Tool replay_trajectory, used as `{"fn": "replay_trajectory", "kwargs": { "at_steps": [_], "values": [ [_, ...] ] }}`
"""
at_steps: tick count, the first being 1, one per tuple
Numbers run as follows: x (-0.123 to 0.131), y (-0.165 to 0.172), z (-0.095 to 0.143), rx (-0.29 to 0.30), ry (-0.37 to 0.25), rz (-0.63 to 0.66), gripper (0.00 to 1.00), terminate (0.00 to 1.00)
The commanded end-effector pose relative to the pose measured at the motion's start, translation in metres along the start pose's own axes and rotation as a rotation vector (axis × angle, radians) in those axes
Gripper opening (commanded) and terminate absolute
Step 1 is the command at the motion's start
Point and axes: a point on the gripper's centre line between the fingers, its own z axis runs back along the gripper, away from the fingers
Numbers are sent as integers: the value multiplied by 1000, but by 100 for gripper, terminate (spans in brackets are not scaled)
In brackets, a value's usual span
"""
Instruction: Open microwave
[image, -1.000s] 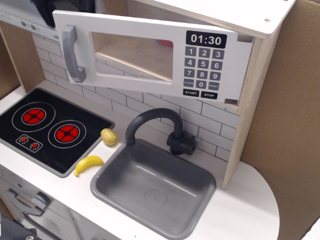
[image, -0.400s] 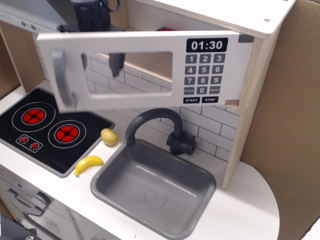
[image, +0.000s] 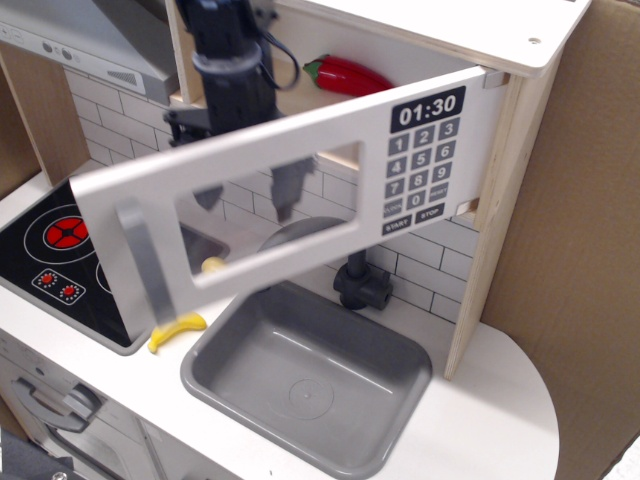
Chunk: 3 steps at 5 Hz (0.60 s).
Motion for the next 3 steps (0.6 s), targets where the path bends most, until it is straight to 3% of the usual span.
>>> {"fn": "replay_trajectory", "kwargs": {
  "at_steps": [1, 3],
  "values": [
    [22, -41, 10, -3, -38, 28, 100, 0],
    [26, -60, -5, -10, -42, 20, 100, 0]
  ]
}}
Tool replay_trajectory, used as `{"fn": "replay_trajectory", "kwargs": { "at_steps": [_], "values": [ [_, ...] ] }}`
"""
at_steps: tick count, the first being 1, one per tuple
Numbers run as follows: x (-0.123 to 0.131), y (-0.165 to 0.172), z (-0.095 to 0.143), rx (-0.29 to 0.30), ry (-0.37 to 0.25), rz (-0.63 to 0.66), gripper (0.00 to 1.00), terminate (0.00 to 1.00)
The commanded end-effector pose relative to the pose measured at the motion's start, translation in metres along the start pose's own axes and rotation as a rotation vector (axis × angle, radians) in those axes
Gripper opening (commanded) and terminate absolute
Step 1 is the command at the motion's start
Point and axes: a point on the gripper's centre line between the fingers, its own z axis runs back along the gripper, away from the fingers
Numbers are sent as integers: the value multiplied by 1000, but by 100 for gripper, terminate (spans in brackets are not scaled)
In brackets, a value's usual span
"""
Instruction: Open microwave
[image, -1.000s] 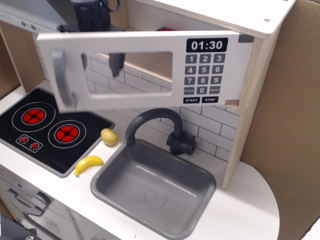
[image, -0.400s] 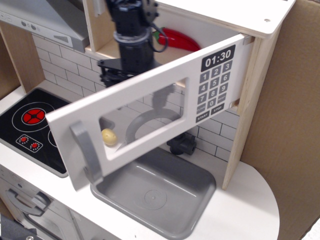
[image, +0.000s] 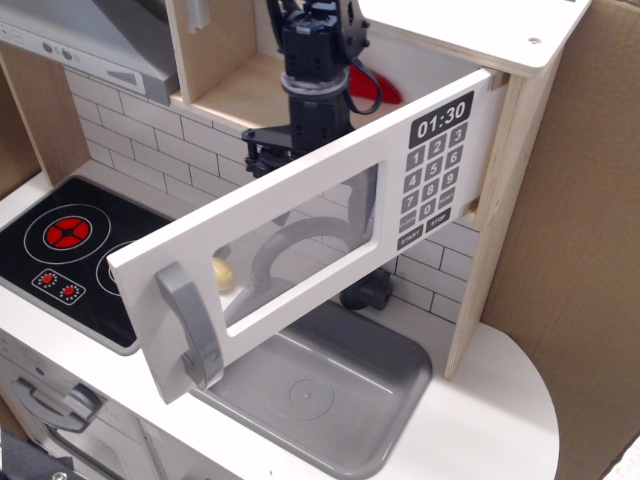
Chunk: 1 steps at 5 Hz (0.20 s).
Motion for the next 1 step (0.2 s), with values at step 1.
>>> {"fn": "replay_trajectory", "kwargs": {
  "at_steps": [1],
  "values": [
    [15, -7, 9, 6, -48, 53, 100, 100]
  ]
}}
